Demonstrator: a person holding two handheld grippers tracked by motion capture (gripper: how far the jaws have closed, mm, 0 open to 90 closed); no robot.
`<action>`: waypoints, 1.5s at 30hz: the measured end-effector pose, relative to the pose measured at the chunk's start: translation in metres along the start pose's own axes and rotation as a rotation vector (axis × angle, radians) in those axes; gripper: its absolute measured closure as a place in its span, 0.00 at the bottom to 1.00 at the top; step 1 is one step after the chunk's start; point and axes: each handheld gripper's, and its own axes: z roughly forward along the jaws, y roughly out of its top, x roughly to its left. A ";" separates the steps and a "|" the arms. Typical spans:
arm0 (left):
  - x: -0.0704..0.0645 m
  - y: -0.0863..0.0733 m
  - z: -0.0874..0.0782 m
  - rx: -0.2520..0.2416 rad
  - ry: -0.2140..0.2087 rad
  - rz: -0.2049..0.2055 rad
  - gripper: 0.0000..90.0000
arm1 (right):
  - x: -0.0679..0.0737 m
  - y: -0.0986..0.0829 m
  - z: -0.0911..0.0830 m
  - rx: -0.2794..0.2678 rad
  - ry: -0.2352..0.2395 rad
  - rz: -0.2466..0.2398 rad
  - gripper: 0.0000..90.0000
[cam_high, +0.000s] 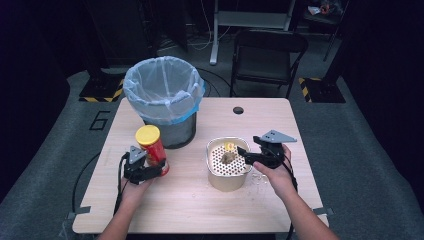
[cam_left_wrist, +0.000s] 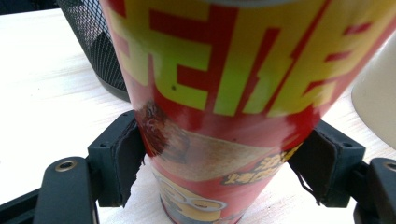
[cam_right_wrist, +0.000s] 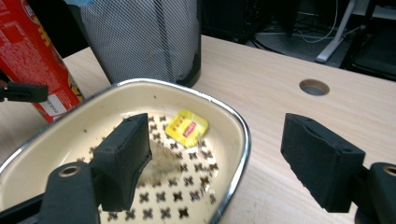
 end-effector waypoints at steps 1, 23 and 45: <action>0.000 0.000 0.000 0.000 -0.001 0.003 0.26 | -0.001 -0.004 -0.001 0.004 -0.009 -0.002 0.27; -0.006 0.011 -0.027 -0.021 -0.035 0.014 0.27 | -0.003 -0.024 -0.009 -0.024 -0.053 0.003 0.29; -0.013 0.095 -0.092 -0.029 -0.094 0.040 0.27 | 0.007 -0.007 -0.011 -0.023 -0.020 -0.011 0.29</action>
